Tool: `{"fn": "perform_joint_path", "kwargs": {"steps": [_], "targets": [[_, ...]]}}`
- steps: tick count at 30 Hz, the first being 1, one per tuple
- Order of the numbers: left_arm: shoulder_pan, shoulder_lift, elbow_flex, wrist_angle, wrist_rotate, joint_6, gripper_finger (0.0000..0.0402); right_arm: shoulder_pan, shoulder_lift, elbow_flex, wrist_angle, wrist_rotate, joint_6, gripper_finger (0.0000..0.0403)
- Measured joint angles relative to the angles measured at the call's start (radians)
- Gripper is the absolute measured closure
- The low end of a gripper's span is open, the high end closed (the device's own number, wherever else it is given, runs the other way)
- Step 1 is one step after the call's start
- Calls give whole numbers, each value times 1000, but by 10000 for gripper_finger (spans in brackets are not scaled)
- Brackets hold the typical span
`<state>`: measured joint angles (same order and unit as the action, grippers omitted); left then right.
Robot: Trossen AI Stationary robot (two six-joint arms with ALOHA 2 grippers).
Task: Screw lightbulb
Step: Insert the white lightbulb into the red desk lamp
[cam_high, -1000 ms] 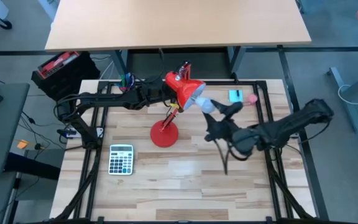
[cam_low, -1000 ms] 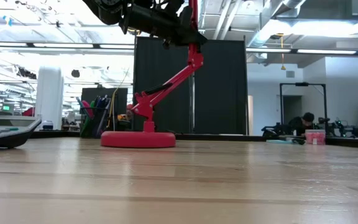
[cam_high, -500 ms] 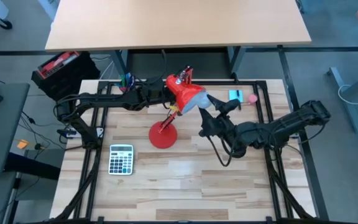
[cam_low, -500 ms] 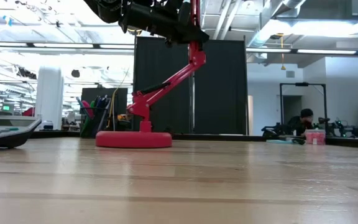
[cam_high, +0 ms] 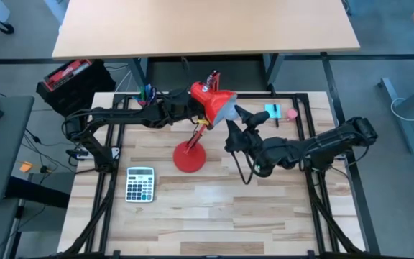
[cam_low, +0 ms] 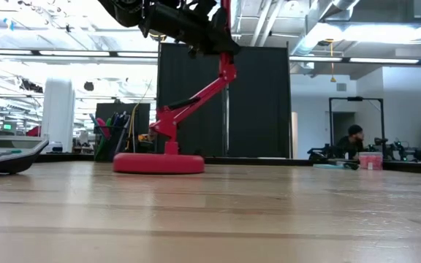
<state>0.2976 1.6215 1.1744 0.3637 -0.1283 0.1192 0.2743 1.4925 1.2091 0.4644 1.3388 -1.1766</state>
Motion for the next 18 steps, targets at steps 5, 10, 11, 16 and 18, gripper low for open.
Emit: {"fn": "perform_joint_path", "kwargs": {"steps": [5, 10, 11, 16, 18], "targets": [[5, 0, 0, 8, -7, 4, 344, 3, 1, 0, 60, -21, -72, 149], [3, 2, 1, 15, -15, 13, 344, 4, 1, 0, 73, -67, -89, 149], [4, 2, 1, 14, -15, 10, 344, 4, 1, 0, 72, -67, -90, 149], [4, 2, 1, 13, -17, 9, 345, -4, 1, 0, 78, -69, -127, 149], [4, 2, 1, 13, -18, 10, 345, -12, 1, 0, 90, -77, -149, 149]]}}
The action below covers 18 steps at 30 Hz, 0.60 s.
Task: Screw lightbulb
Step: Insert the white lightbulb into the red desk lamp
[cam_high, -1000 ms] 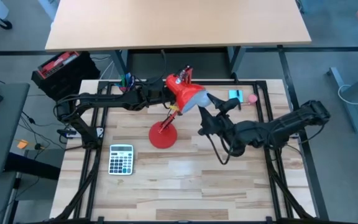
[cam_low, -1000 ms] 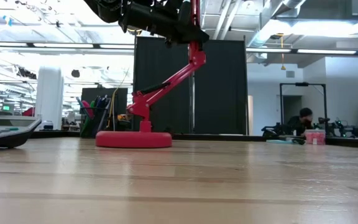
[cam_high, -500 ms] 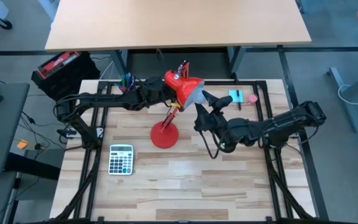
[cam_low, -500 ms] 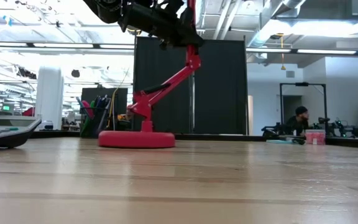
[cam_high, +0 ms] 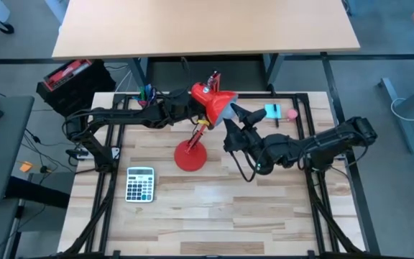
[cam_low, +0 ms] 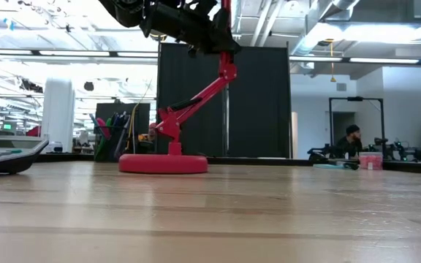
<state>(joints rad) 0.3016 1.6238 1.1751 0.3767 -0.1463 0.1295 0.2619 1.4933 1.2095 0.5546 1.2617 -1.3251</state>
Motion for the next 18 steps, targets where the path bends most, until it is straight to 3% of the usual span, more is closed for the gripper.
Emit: {"fn": "perform_joint_path", "kwargs": {"steps": [12, 18], "targets": [[2, 0, 0, -4, -11, -4, 345, -35, 0, 6, -5, -28, -211, 149], [1, -2, 0, -6, -16, -5, 345, -39, 0, 7, -21, -93, -256, 149]]}}
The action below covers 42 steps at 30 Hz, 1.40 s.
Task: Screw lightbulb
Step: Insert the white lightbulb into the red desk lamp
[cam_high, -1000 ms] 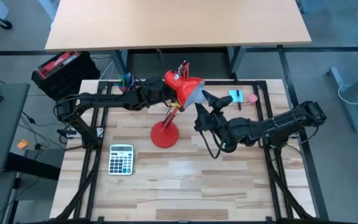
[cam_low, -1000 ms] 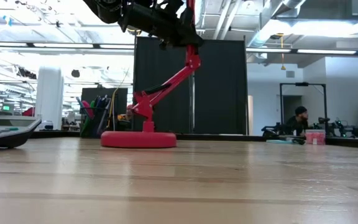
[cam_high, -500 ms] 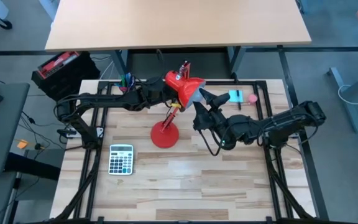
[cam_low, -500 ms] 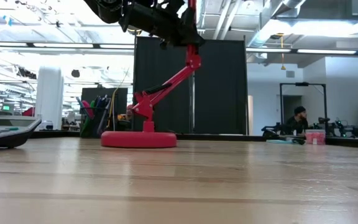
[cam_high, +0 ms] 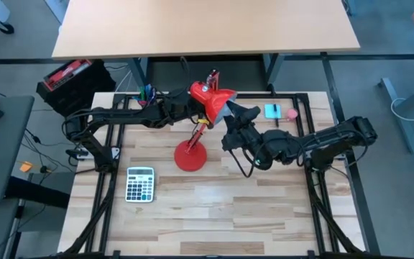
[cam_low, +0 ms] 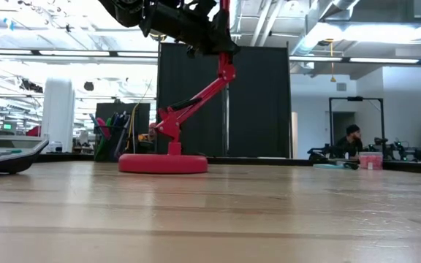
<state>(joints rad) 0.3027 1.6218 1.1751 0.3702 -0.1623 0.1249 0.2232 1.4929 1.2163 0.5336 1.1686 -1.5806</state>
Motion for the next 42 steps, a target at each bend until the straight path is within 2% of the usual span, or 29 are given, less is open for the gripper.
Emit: {"fn": "perform_joint_path", "kwargs": {"steps": [8, 16, 32, 37, 42], "targets": [[0, 0, 0, 0, -20, -9, 345, -24, 0, 0, -3, -5, 32, 149], [0, 0, 0, 2, -46, -5, 345, -21, 0, 0, -45, 5, 308, 149], [-2, 0, 0, 2, -60, 4, 345, -2, 2, 11, -60, 8, 640, 149], [-2, -2, 2, -8, -63, 34, 345, 11, 3, 64, -150, -3, 780, 149], [-2, -3, 2, -14, -63, 47, 344, 10, 1, 133, -342, -73, 999, 149]]}}
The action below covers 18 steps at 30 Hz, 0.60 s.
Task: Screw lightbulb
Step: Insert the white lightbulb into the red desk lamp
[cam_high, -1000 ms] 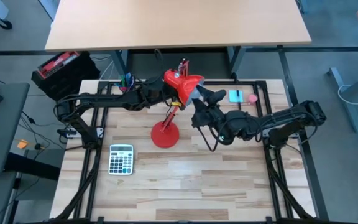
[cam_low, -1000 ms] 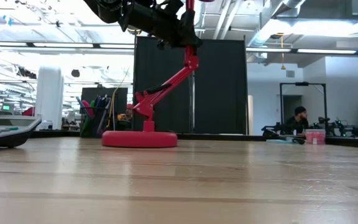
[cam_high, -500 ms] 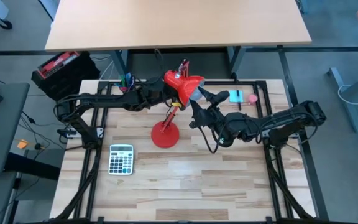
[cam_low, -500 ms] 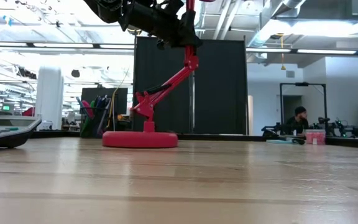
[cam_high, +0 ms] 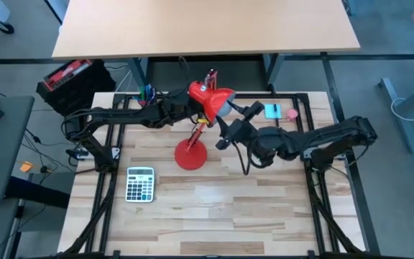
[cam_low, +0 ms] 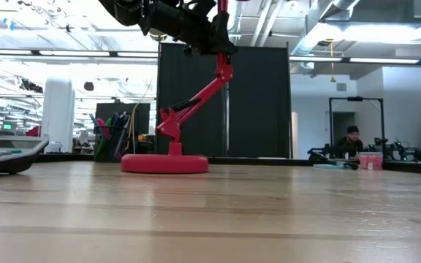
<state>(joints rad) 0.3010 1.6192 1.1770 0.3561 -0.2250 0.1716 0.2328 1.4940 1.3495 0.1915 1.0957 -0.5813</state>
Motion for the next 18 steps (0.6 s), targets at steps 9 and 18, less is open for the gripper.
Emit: {"fn": "perform_joint_path", "kwargs": {"steps": [9, 18], "targets": [[-1, 0, 0, -2, -1, 19, 344, -35, -15, 53, -229, -97, 341, 149], [-3, 1, 0, -4, 8, 32, 344, -49, -51, 52, -258, -167, 485, 149]]}}
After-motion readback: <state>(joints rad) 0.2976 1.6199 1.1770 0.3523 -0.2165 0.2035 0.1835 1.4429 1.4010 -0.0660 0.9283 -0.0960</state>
